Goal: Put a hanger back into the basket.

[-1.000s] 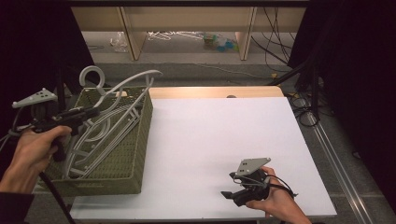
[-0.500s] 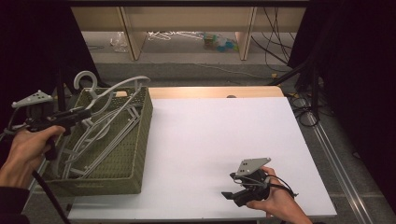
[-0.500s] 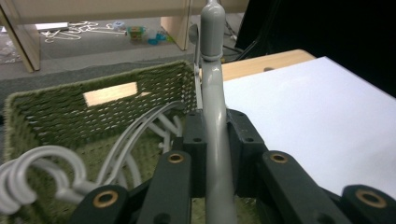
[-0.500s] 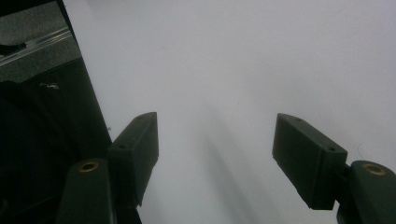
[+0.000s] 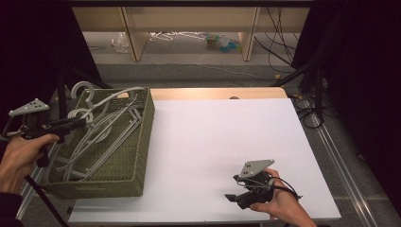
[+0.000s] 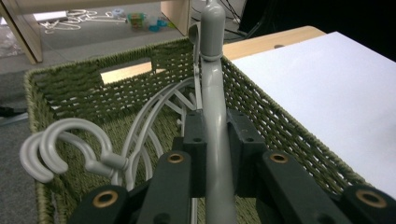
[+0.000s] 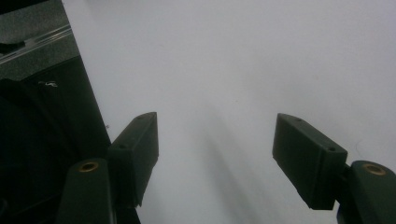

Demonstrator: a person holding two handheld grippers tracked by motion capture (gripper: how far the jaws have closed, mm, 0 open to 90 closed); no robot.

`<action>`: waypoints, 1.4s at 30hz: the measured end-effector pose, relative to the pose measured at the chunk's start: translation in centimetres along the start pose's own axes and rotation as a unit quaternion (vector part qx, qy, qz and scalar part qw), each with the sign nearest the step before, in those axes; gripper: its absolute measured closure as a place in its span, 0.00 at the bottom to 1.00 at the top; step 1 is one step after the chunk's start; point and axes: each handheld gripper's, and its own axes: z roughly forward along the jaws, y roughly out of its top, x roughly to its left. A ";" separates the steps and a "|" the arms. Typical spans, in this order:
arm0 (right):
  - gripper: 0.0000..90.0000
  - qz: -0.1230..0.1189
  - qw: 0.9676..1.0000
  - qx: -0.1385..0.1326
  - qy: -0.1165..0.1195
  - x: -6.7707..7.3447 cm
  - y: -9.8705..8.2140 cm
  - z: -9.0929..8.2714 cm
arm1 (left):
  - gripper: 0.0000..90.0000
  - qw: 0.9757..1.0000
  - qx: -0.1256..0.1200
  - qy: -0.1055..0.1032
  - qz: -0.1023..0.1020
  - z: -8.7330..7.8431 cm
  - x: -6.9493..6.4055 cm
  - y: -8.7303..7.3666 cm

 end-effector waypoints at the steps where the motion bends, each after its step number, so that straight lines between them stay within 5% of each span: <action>1: 0.36 0.000 1.000 -0.004 -0.002 0.0 0.0 0.1 | 0.87 1.000 0.006 0.001 0.000 0.2 0.1 0.0; 6: 0.36 -0.002 1.000 0.005 0.007 0.2 0.1 0.2 | 0.87 0.999 0.041 0.002 -0.004 1.6 0.3 0.0; 11: 0.36 -0.004 1.000 0.010 0.010 0.2 0.1 0.2 | 0.87 0.998 0.068 0.003 0.013 2.9 0.6 0.4; 23: 0.36 -0.005 1.000 0.014 0.011 0.2 0.0 0.4 | 0.88 0.996 0.089 0.025 -0.005 4.4 2.2 -1.9; 25: 0.36 -0.007 1.000 0.013 0.012 0.2 0.1 0.4 | 0.88 0.995 0.099 0.028 -0.008 4.7 2.2 -2.5; 26: 0.36 -0.006 1.000 0.013 0.011 0.2 0.1 0.4 | 0.87 0.992 0.120 0.032 0.009 4.6 2.3 -2.7; 28: 0.36 -0.006 1.000 0.014 0.013 0.2 0.0 0.5 | 0.87 0.990 0.136 0.035 0.008 4.8 2.5 -3.2; 36: 0.36 -0.008 1.000 0.013 0.012 0.1 0.1 0.5 | 0.85 0.990 0.136 0.047 -0.004 4.9 2.7 -3.8; 42: 0.36 -0.005 1.000 0.007 0.010 0.2 0.1 0.5 | 0.81 0.986 0.146 0.075 -0.004 5.3 2.7 -4.0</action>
